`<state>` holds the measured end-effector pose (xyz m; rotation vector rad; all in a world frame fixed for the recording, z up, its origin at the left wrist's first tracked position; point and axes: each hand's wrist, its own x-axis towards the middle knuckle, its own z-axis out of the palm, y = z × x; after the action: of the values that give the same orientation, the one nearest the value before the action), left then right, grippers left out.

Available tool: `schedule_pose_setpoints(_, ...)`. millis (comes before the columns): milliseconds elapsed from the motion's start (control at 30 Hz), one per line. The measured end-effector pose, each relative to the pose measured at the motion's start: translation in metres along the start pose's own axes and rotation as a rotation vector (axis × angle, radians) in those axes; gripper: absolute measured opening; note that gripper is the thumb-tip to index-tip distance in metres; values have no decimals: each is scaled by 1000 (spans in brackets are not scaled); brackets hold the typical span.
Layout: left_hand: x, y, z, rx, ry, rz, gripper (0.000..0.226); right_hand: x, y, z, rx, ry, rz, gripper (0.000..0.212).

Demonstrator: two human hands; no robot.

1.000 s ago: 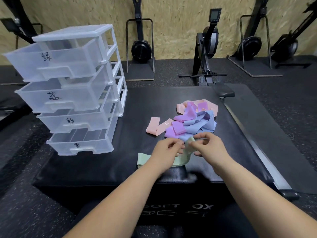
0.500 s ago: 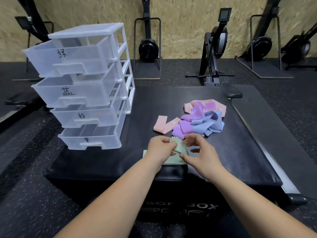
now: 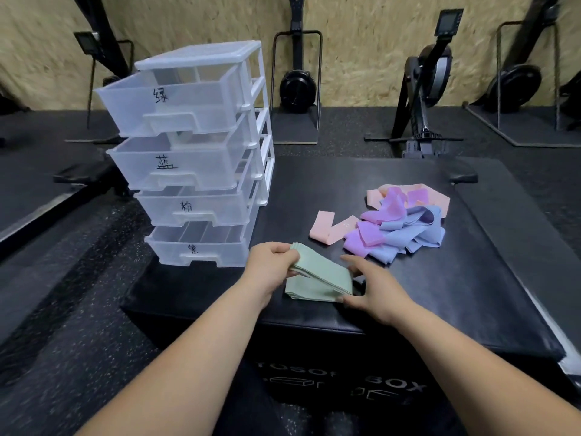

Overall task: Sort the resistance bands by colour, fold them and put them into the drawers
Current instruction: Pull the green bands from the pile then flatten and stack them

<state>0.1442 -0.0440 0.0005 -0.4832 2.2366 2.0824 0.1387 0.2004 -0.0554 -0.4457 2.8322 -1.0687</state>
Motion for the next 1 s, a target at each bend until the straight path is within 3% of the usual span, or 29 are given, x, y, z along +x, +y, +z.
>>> schedule_pose_setpoints(333,19,-49,-42,5,194,-102,20,15,0,24,-157,-13,-90,71)
schedule_pose_setpoints(433,23,-65,-47,324,194,-37,35,14,2,24,-190,-4,-110,67)
schedule_pose_setpoints(633,20,-75,-37,1087,87,329,53,13,5,23,-260,-12,-153,48)
schedule_pose_setpoints(733,18,-69,-37,1097,100,477,53,14,5,23,-272,-20,-180,47)
schedule_pose_setpoints(833,20,-59,-38,918,-71,638,37,16,4,23,-289,-19,-193,47)
schedule_pose_setpoints(900,19,-51,-36,978,-247,675,30,16,2,22,-297,-23,-196,47)
schedule_pose_setpoints(1000,21,-44,-32,1163,-406,621,38,18,1,20,-302,-32,-189,45)
